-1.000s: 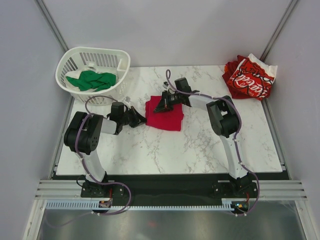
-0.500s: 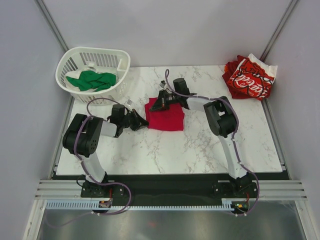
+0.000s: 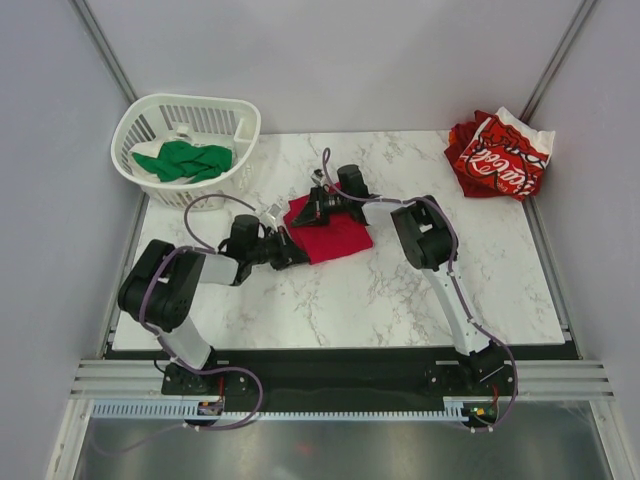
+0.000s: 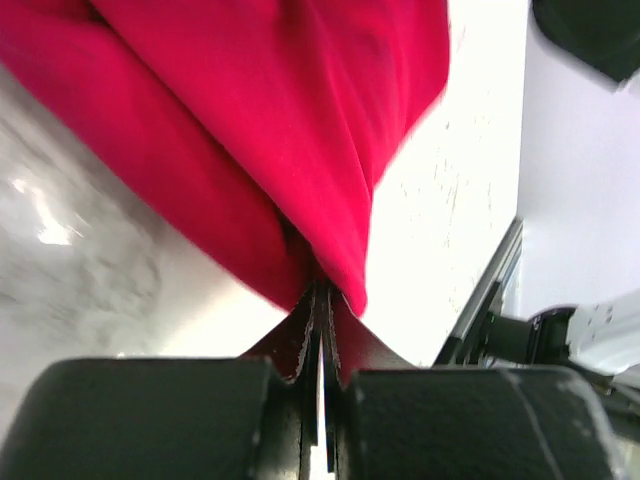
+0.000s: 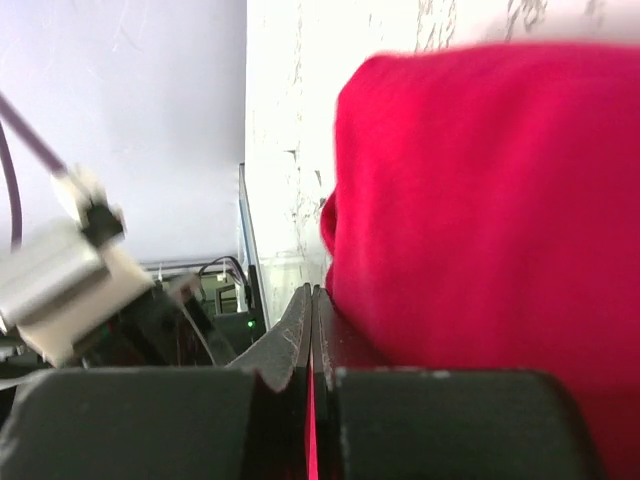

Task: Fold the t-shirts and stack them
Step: Fold the tshirt

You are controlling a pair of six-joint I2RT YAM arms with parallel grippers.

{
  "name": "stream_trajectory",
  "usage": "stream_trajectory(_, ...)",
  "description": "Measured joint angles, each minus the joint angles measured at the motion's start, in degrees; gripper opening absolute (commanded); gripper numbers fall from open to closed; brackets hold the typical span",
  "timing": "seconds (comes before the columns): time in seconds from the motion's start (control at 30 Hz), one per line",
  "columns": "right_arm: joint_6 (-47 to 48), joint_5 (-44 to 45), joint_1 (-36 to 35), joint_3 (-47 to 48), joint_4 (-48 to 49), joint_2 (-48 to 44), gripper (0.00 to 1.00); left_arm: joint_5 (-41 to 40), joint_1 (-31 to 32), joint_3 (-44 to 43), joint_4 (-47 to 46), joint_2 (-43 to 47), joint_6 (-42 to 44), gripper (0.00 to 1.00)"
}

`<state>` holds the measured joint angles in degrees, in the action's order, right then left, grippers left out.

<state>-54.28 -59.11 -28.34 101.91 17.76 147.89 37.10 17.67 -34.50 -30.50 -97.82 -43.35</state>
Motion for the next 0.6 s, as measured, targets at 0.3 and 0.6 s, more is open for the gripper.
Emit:
stream_trajectory(0.3,2.2,3.5,0.0,1.9,-3.3,0.2,0.0,-1.1,10.8,9.4,0.3,5.3,0.3,0.02)
stream_trajectory(0.6,5.8,4.0,0.0,2.4,-6.8,-0.5,0.18,-5.2,15.3,15.7,10.3,21.6,-0.3,0.02)
